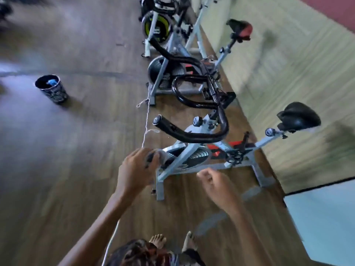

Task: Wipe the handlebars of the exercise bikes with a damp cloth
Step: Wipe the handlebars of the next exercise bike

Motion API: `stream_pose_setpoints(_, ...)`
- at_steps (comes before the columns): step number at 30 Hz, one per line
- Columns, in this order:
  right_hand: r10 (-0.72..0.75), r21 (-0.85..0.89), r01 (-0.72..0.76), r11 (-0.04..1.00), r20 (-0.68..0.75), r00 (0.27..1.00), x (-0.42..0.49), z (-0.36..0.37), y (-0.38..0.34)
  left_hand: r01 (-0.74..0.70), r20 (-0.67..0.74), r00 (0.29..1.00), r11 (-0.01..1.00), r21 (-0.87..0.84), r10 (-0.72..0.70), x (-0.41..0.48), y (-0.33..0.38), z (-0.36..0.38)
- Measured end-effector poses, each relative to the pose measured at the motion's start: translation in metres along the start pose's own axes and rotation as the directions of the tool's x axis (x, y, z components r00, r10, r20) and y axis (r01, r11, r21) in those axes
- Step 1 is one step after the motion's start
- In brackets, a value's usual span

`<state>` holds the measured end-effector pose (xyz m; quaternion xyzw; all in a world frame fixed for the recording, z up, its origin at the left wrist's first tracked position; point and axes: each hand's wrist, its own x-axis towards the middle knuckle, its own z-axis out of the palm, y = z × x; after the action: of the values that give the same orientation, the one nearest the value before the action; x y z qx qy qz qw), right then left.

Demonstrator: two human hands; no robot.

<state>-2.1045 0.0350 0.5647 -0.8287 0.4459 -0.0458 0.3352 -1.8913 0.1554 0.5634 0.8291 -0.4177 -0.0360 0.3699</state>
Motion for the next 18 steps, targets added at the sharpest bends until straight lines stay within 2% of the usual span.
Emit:
stream_pose_setpoints(1,-0.041,-0.006,0.041,0.999,0.014,0.999,0.004,-0.008,-0.001,0.079,-0.087,0.993,0.994,-0.076,-0.086,0.000,-0.001,-0.003)
stream_pose_setpoints(3,-0.118,0.005,0.118,0.993,0.028,0.993,0.013,-0.023,-0.001,0.192,-0.274,0.926,0.950,-0.246,-0.258,0.005,0.006,-0.012)
stream_pose_setpoints(5,-0.173,0.030,0.172,0.985,0.026,0.985,0.022,-0.036,-0.003,0.183,-0.439,0.835,0.920,-0.347,-0.332,0.018,0.023,-0.023)
stream_pose_setpoints(7,-0.225,0.052,0.224,0.973,0.007,0.974,0.030,-0.045,-0.005,0.139,-0.539,0.780,0.928,-0.347,-0.318,0.035,0.046,-0.033)
stream_pose_setpoints(10,-0.350,0.024,0.361,0.932,-0.182,0.919,0.045,-0.050,-0.016,0.037,-0.574,0.788,0.948,-0.316,-0.222,0.056,0.070,-0.034)
stream_pose_setpoints(13,-0.430,-0.098,0.426,0.900,-0.366,0.825,0.072,-0.050,-0.028,-0.053,-0.524,0.846,0.963,-0.265,-0.098,0.062,0.079,-0.018)
stream_pose_setpoints(15,-0.449,-0.200,0.404,0.893,-0.319,0.835,0.094,-0.047,-0.029,-0.083,-0.465,0.885,0.979,-0.186,-0.013,0.057,0.081,-0.002)
stream_pose_setpoints(18,-0.421,-0.302,0.368,0.879,-0.132,0.897,0.114,-0.032,-0.018,-0.155,-0.432,0.894,0.987,-0.046,0.120,0.047,0.080,0.017)
